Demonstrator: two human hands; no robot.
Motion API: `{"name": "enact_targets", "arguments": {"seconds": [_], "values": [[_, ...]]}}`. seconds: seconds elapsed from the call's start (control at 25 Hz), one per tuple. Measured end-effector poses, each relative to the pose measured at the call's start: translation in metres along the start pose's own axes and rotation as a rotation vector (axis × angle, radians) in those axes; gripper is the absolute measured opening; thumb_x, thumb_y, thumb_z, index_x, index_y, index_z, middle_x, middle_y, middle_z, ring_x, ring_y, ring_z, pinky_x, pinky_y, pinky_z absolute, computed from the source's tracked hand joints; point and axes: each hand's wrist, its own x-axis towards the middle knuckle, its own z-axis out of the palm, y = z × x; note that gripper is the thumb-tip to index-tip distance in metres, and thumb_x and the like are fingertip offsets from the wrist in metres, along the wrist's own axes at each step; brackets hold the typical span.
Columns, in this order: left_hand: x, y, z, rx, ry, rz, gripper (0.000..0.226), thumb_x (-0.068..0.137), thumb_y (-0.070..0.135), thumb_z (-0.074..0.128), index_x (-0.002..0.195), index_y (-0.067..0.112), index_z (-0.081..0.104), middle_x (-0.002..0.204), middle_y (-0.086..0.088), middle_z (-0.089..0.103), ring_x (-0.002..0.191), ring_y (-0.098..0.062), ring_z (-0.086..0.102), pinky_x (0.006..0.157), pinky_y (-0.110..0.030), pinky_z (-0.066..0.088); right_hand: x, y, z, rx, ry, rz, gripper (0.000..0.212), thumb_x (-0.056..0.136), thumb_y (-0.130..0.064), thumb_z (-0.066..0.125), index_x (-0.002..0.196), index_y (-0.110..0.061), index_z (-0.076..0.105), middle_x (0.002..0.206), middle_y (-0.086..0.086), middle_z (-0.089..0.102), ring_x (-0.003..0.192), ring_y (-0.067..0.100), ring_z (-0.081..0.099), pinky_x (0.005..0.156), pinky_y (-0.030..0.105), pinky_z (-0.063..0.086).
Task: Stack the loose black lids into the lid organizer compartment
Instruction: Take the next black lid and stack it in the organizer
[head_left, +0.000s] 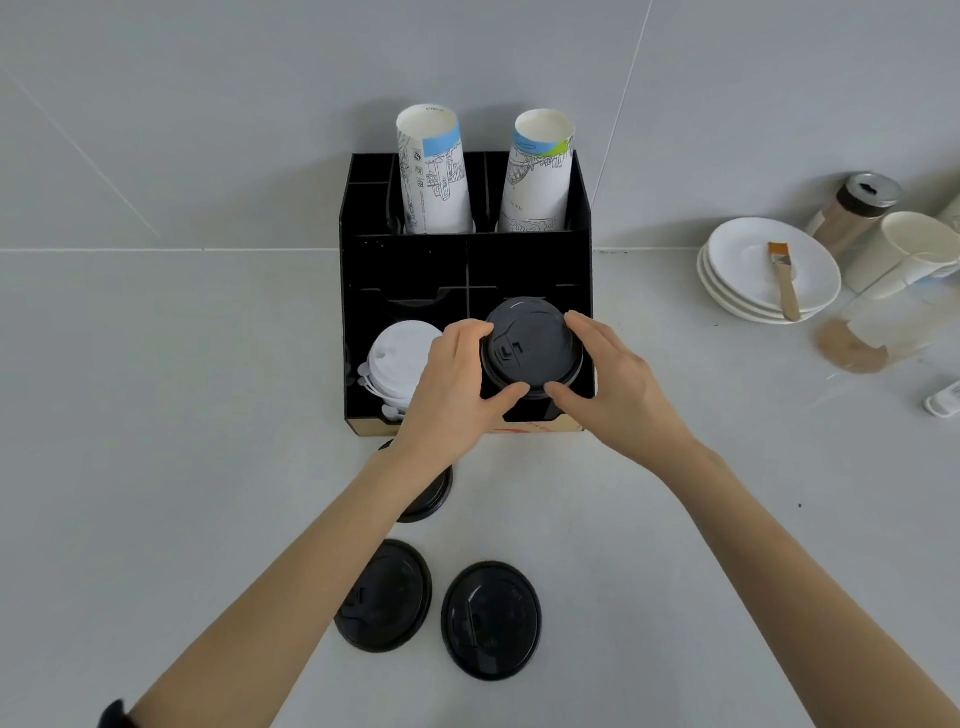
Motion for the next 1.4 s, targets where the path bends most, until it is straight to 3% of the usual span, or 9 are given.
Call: {"name": "enact_targets", "arguments": {"seconds": [0.4,0.68,0.92,1.04,1.24,1.4], "values": [[0.020,-0.001,0.017,0.110,0.101,-0.115,0.054,0.079,0.032,0.063,0.121,0.007,0.041,0.127,-0.011,0.048,0.116,-0.027,0.042,0.089,-0.036,0.041,0.044,0.017,-0.006,-0.091,-0.136,-0.063,0.062,0.083,-0.016,0.058,0.136,-0.008,0.026,0.147,0.009,0.032,0.132,0.022,0.034,0.091,0.002,0.013],[0.023,-0.002,0.023,0.148,0.105,-0.117,0.055,0.079,0.032,0.063,0.121,0.006,0.040,0.126,-0.013,0.049,0.114,-0.028,0.045,0.087,-0.037,0.042,0.048,0.022,-0.001,-0.101,-0.154,-0.055,0.063,0.084,-0.016,0.057,0.137,-0.010,0.025,0.148,0.008,0.030,0.132,0.023,0.034,0.091,0.003,0.013],[0.025,-0.001,0.025,0.151,0.100,-0.114,0.055,0.079,0.031,0.063,0.122,0.005,0.040,0.126,-0.013,0.048,0.114,-0.027,0.047,0.088,-0.039,0.045,0.047,0.020,0.000,-0.137,-0.176,-0.035,0.063,0.085,-0.018,0.054,0.138,-0.010,0.022,0.150,0.007,0.026,0.134,0.024,0.032,0.106,0.027,0.029],[0.024,-0.001,0.023,0.148,0.080,-0.107,0.055,0.079,0.030,0.063,0.122,0.006,0.040,0.127,-0.013,0.048,0.114,-0.027,0.047,0.088,-0.040,0.045,0.046,0.019,0.001,-0.152,-0.171,-0.018,0.063,0.085,-0.019,0.055,0.138,-0.011,0.022,0.151,0.007,0.024,0.135,0.024,0.030,0.109,0.034,0.030],[0.019,-0.002,0.012,0.120,0.063,-0.089,0.052,0.081,0.029,0.061,0.123,0.009,0.040,0.129,-0.009,0.048,0.116,-0.026,0.046,0.094,-0.041,0.042,0.035,0.010,0.001,-0.167,-0.114,-0.041,0.062,0.085,-0.021,0.056,0.137,-0.012,0.024,0.152,0.008,0.021,0.139,0.022,0.020,0.113,0.031,0.021],[0.000,-0.007,-0.003,0.103,0.059,-0.097,0.052,0.083,0.031,0.058,0.127,0.012,0.038,0.135,-0.005,0.047,0.122,-0.022,0.043,0.097,-0.038,0.038,0.025,-0.003,-0.001,-0.131,-0.027,-0.082,0.053,0.086,-0.019,0.054,0.134,-0.013,0.033,0.147,0.007,0.032,0.136,0.021,0.030,0.110,0.032,0.028]]}}
